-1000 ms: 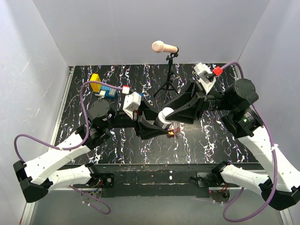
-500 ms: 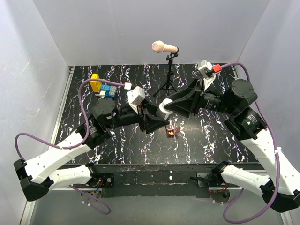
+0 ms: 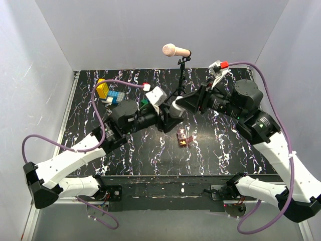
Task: Sort the pills into containers
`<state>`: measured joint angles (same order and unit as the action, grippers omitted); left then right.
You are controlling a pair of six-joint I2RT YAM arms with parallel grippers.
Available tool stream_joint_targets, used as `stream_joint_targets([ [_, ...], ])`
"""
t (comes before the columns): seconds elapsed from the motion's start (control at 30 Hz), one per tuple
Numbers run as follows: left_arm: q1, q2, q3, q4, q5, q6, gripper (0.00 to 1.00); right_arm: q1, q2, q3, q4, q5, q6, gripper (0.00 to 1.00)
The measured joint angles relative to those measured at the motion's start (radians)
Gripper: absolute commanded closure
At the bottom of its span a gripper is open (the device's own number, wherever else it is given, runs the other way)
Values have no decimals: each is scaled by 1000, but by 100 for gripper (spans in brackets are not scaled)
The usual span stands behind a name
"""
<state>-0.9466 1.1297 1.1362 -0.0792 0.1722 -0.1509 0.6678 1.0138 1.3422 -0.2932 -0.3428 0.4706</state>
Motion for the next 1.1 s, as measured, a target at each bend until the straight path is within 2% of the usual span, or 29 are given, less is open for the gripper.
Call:
stream_joint_targets([
  [0.2,-7,32,4,-21,-116,59,100,0,50,25,-60,87,50,97],
  [0.33,-14,45,4,-27,-159,83,100,0,59,25,-82,119,76,91],
  [0.5,-18,44,4,-26,-173,95,100,0,58,24,-77,119,76,29],
  [0.53,-18,43,4,-26,-175,96,100,1,56,23,-75,117,77,21],
  [0.6,-15,40,2,-25,-196,98,100,7,43,19,-77,96,80,10],
  [0.7,-4,23,-14,-25,-203,98,100,17,6,17,-77,64,76,2],
  [0.83,-4,-20,-56,-20,-151,90,100,19,-37,17,-64,10,65,2],
  [1.1,-4,-145,-132,25,71,53,100,19,-22,17,-29,-184,18,2],
])
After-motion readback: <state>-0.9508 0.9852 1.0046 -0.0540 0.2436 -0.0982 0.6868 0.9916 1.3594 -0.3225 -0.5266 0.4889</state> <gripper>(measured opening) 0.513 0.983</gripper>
